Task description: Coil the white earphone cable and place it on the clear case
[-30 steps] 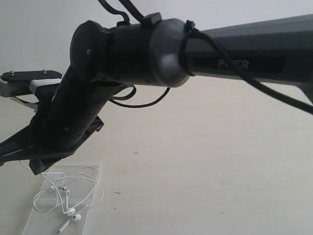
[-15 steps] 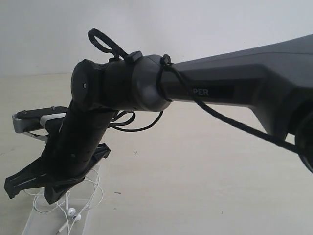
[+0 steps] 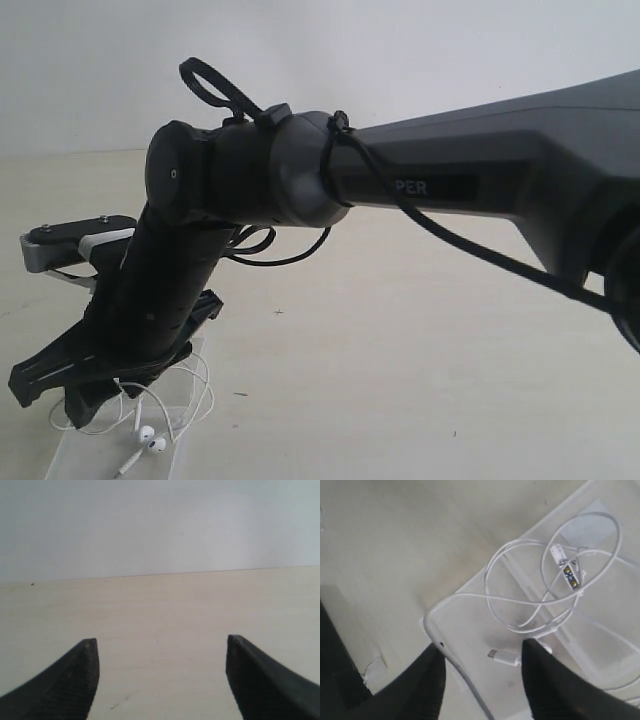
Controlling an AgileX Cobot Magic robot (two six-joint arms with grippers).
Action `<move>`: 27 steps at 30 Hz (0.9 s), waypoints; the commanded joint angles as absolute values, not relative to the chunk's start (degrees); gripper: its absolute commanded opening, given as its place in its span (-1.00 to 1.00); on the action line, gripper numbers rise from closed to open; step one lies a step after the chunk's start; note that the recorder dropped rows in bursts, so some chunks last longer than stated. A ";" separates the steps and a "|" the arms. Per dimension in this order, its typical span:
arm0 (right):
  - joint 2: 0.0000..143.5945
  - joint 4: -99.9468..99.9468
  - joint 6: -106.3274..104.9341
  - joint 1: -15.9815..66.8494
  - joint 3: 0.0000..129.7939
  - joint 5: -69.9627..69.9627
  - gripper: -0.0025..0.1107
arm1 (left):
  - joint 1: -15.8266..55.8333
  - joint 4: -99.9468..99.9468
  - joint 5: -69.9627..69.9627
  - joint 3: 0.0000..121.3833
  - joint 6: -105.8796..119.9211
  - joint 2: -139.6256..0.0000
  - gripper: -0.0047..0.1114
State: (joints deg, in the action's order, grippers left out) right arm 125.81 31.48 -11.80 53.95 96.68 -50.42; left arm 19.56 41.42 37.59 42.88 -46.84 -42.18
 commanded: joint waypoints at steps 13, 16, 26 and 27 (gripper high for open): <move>125.67 34.95 -14.11 53.98 96.96 -48.03 0.45 | 19.31 41.57 37.74 42.78 -46.62 -42.02 0.26; 125.31 35.08 -14.11 53.98 97.40 -47.62 0.45 | 19.31 41.31 37.84 42.78 -46.62 -42.02 0.26; 118.48 16.29 -4.76 53.98 105.71 -50.07 0.04 | 19.31 41.24 40.30 42.78 -45.53 -42.02 0.26; 117.13 13.16 -4.28 53.98 105.84 -50.52 -0.12 | 19.31 41.24 40.60 42.78 -45.53 -42.02 0.26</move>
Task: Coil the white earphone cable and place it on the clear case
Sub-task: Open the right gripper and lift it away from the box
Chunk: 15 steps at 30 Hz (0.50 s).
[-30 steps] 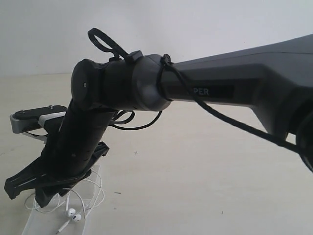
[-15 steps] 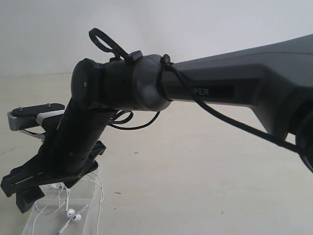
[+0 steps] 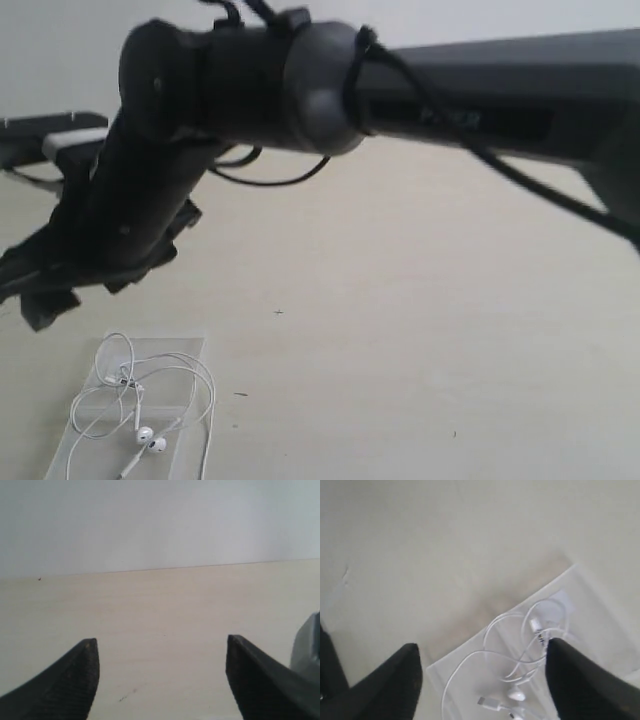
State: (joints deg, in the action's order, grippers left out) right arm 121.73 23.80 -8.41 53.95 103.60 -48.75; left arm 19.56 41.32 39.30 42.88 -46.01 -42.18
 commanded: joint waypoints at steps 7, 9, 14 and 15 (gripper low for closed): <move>103.81 -1.99 -2.53 53.98 103.19 -55.29 -0.95 | 19.31 40.47 40.60 42.78 -45.53 -42.02 -0.10; 97.10 -5.50 -0.51 53.98 99.14 -54.89 -0.95 | 19.31 38.89 40.50 42.78 -45.53 -42.02 -0.54; 77.42 -12.07 6.85 53.98 82.91 -51.24 -0.95 | 19.31 27.13 39.71 42.78 -39.84 -41.91 -0.92; 73.01 -13.06 9.12 53.98 78.82 -49.89 -0.95 | 19.31 24.00 38.77 42.78 -38.48 -41.35 -0.92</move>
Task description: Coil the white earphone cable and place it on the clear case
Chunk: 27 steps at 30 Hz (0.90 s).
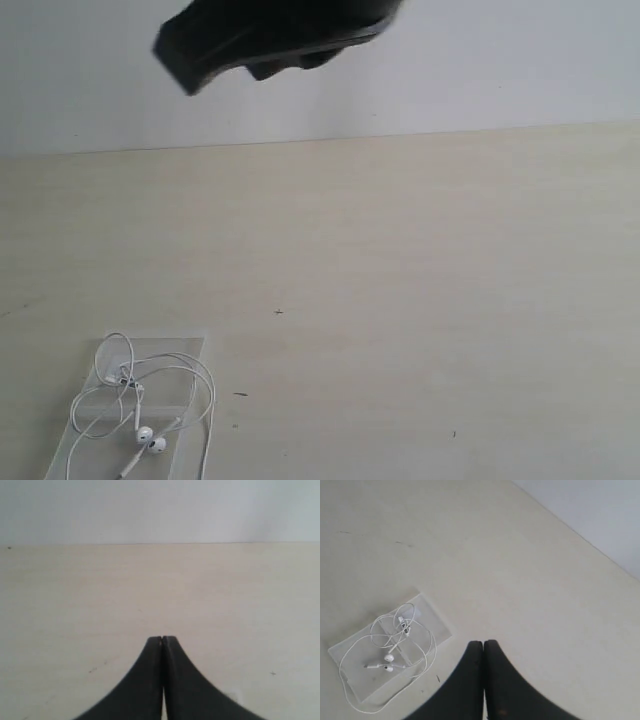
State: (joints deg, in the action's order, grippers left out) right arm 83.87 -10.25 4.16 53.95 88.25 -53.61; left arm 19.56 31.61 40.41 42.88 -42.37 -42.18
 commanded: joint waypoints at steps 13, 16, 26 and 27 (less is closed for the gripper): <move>32.11 -21.99 24.79 53.98 44.47 -41.88 -0.95 | 19.31 13.51 36.16 42.63 -36.69 -24.75 -0.92; 26.26 -21.99 24.89 53.98 42.02 -42.26 -0.95 | 19.31 12.78 36.46 42.63 -36.83 -22.41 -0.92; 15.41 -21.15 25.17 53.98 40.39 -43.82 -0.95 | 19.31 12.78 37.17 42.63 -36.83 -21.49 -0.92; 15.13 -20.90 25.65 53.98 40.39 -43.82 -0.95 | 19.31 12.78 37.17 42.63 -36.83 -21.49 -0.92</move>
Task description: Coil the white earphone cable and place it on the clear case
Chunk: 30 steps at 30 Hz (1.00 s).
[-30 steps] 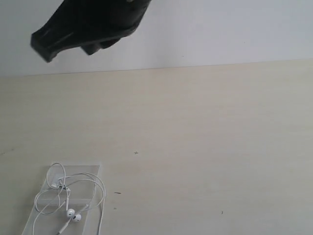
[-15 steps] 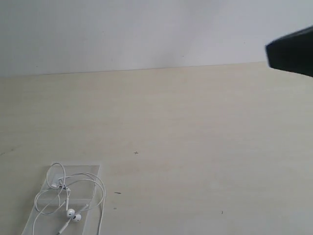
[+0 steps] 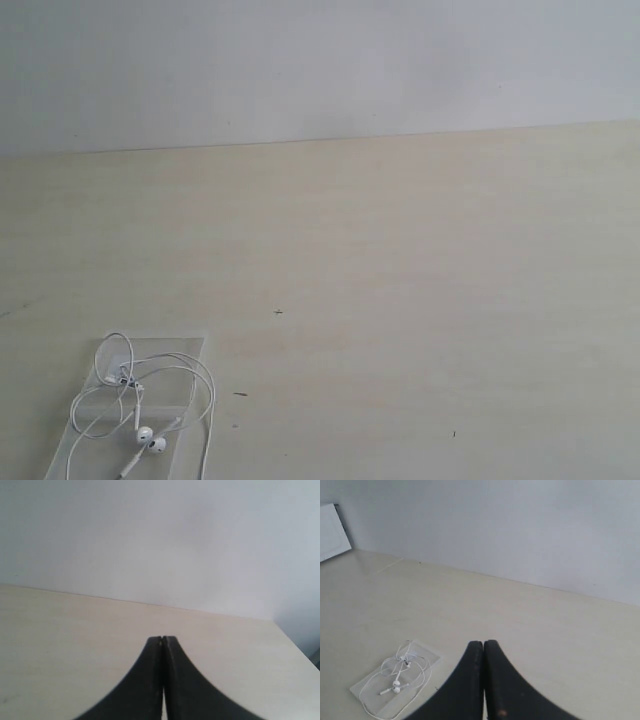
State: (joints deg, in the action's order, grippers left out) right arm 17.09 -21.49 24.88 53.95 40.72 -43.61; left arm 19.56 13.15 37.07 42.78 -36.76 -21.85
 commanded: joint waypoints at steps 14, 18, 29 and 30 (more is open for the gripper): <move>14.59 -20.56 25.66 53.98 40.39 -43.60 -0.95 | 19.31 12.78 37.19 42.63 -36.61 -21.49 -0.92; 14.59 -20.56 25.66 53.98 40.39 -43.60 -0.95 | 19.31 12.78 37.19 42.63 -36.61 -21.49 -0.92; 14.00 -23.78 27.13 50.93 36.75 -38.36 -0.95 | 19.31 12.88 37.40 42.63 -36.60 -21.49 -0.92; 14.00 -24.31 27.25 46.58 33.09 -31.33 -0.95 | 19.31 12.88 37.40 42.63 -36.60 -21.49 -0.92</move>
State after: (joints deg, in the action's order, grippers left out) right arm 14.34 -22.34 26.83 51.19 37.16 -39.52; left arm 19.56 13.02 37.52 42.78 -36.61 -21.85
